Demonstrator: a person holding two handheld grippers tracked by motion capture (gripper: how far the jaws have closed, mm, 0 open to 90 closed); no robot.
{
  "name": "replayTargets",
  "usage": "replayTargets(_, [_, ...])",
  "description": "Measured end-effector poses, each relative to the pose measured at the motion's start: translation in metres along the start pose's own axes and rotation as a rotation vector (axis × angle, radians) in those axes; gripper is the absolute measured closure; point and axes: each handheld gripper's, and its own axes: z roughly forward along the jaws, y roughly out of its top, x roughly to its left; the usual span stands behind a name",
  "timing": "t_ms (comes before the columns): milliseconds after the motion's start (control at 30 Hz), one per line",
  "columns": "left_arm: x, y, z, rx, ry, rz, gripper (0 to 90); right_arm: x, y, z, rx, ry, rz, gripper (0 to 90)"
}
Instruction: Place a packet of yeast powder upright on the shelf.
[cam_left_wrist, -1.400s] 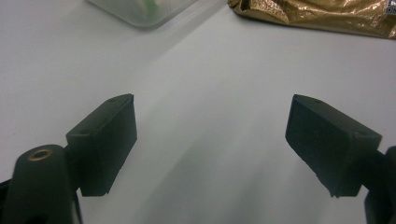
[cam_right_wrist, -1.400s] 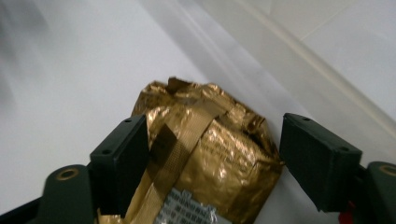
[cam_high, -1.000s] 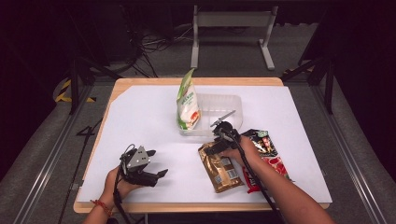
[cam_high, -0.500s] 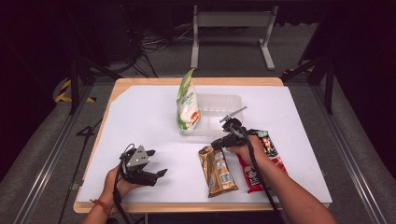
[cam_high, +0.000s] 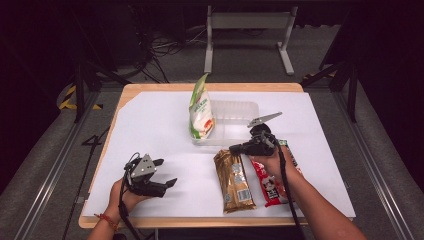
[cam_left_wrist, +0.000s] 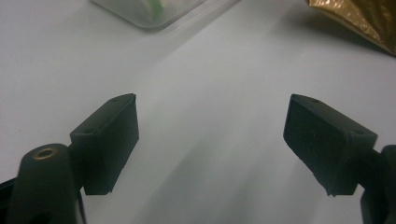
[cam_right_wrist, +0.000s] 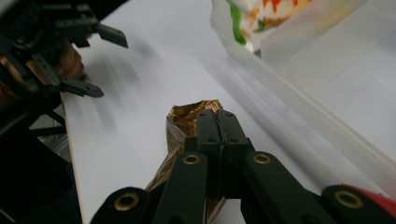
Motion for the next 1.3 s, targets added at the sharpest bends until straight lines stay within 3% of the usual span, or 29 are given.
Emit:
replayTargets(100, [0.000,0.000,-0.001,-0.004,0.002,-0.004,18.9,0.005,0.003,-0.013,-0.066,0.002,-0.029,89.9])
replayTargets(433, [0.002,0.000,-0.004,-0.024,0.001,-0.016,19.7,0.023,0.008,-0.042,-0.190,0.027,-0.096,90.0])
replayTargets(833, [0.003,0.000,-0.007,-0.043,0.001,-0.027,20.4,0.037,0.015,-0.061,-0.269,0.049,-0.142,90.0])
replayTargets(967, [0.003,0.000,-0.006,-0.036,-0.004,-0.019,20.6,0.038,0.017,-0.057,-0.257,0.051,-0.146,90.0])
replayTargets(1300, [0.004,0.000,-0.007,-0.042,0.000,-0.025,21.2,0.044,0.021,-0.066,-0.308,0.048,-0.162,90.0])
